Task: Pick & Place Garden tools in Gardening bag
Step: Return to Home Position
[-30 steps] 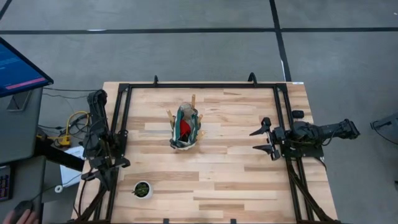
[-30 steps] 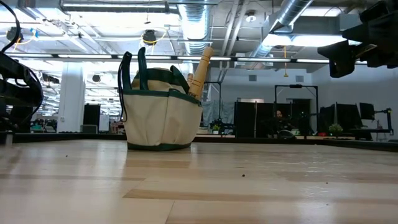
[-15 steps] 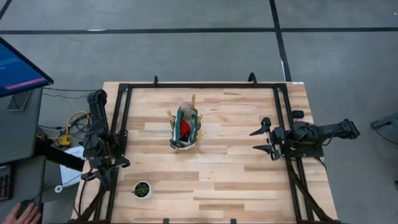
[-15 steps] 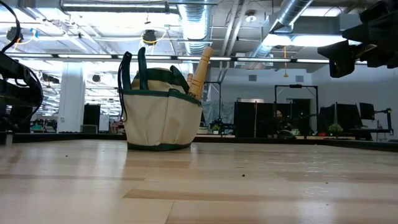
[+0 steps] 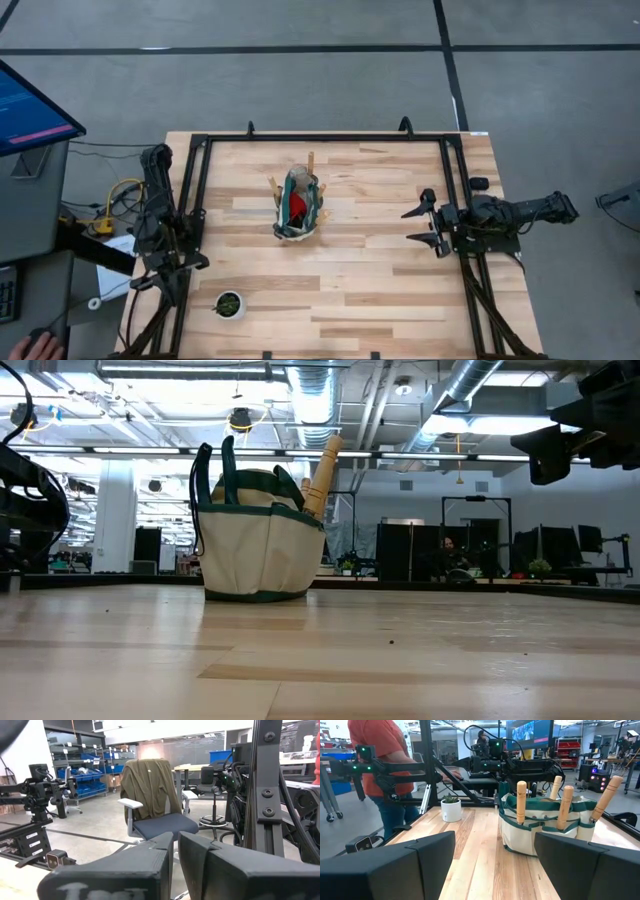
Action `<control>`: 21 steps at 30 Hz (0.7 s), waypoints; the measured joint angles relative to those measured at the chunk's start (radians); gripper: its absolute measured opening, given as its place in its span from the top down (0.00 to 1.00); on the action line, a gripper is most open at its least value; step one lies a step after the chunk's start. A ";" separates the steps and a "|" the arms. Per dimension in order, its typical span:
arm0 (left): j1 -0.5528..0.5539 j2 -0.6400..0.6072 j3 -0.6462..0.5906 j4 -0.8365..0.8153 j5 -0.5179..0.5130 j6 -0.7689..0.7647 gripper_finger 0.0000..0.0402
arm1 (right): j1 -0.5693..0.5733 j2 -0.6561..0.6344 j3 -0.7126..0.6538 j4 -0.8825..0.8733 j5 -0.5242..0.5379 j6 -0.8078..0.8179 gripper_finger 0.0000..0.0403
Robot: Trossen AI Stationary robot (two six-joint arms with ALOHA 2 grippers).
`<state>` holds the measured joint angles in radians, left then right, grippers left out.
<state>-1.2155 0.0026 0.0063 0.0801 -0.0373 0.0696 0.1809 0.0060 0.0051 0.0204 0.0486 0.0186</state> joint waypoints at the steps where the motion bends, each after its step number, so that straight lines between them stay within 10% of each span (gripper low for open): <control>1: 0.000 0.000 0.000 0.001 0.000 0.000 0.95 | 0.000 0.000 0.000 0.000 0.000 0.000 0.34; 21: 0.000 0.000 0.000 0.012 0.000 0.000 0.95 | 0.000 0.000 0.000 0.000 0.000 0.000 0.34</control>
<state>-1.2152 0.0026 0.0063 0.0924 -0.0375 0.0696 0.1808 0.0062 0.0051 0.0204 0.0486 0.0189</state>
